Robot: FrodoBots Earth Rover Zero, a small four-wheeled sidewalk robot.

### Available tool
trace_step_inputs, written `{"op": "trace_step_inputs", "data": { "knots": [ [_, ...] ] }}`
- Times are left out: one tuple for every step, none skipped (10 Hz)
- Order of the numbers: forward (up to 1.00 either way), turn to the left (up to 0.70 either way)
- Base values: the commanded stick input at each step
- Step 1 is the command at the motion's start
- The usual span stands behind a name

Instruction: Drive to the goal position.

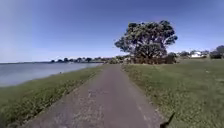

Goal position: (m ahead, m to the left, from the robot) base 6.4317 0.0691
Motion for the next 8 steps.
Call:
{"op": "trace_step_inputs", "data": {
  "knots": [
    [0.7, 0.0],
    [0.7, 0.0],
    [0.7, 0.0],
    [0.7, 0.0],
    [0.7, 0.0],
    [0.7, 0.0],
    [0.7, 0.0],
    [0.7, 0.0]
  ]
}}
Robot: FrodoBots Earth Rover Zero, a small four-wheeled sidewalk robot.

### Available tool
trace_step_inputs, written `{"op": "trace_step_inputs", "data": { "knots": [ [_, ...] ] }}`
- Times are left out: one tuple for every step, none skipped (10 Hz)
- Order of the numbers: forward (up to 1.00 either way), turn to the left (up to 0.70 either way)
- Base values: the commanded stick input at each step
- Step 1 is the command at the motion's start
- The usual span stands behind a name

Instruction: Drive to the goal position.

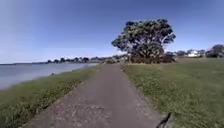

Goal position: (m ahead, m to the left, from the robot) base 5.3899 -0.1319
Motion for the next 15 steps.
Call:
{"op": "trace_step_inputs", "data": {
  "knots": [
    [0.7, 0.0],
    [0.7, 0.0],
    [0.7, 0.0],
    [0.7, 0.0],
    [0.7, 0.0],
    [0.7, 0.0],
    [0.7, 0.0],
    [0.7, 0.0],
    [0.7, 0.0],
    [0.7, 0.0],
    [0.7, 0.0],
    [0.7, 0.0],
    [0.7, 0.0],
    [0.7, 0.0],
    [0.7, 0.0]
  ]
}}
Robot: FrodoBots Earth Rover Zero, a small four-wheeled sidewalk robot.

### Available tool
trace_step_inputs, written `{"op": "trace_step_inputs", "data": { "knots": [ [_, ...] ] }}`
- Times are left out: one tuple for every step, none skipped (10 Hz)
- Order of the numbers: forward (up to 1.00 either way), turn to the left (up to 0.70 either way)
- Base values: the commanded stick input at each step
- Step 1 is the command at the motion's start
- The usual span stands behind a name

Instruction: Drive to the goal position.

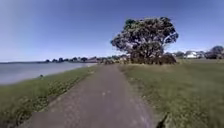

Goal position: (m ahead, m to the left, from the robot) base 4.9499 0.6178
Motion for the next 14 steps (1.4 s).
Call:
{"op": "trace_step_inputs", "data": {
  "knots": [
    [0.7, 0.0],
    [0.7, 0.0],
    [0.7, 0.0],
    [0.7, 0.0],
    [0.7, 0.0],
    [0.7, 0.0],
    [0.7, 0.0],
    [0.7, 0.0],
    [0.7, 0.0],
    [0.7, 0.0],
    [0.7, 0.0],
    [0.7, 0.0],
    [0.7, 0.0],
    [0.7, 0.0]
  ]
}}
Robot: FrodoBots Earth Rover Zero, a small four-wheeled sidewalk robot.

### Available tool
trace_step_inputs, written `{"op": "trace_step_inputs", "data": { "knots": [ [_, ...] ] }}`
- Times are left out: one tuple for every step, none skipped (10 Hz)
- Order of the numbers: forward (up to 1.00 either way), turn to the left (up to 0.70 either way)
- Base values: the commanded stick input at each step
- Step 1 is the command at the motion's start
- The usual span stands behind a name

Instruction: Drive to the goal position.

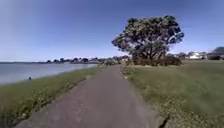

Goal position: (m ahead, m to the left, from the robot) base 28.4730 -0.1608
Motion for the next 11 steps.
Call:
{"op": "trace_step_inputs", "data": {
  "knots": [
    [0.7, 0.0],
    [0.7, 0.0],
    [0.7, 0.0],
    [0.7, 0.0],
    [0.7, 0.0],
    [0.7, 0.0],
    [0.7, 0.0],
    [0.7, 0.0],
    [0.7, 0.0],
    [0.7, 0.0],
    [0.7, 0.0]
  ]
}}
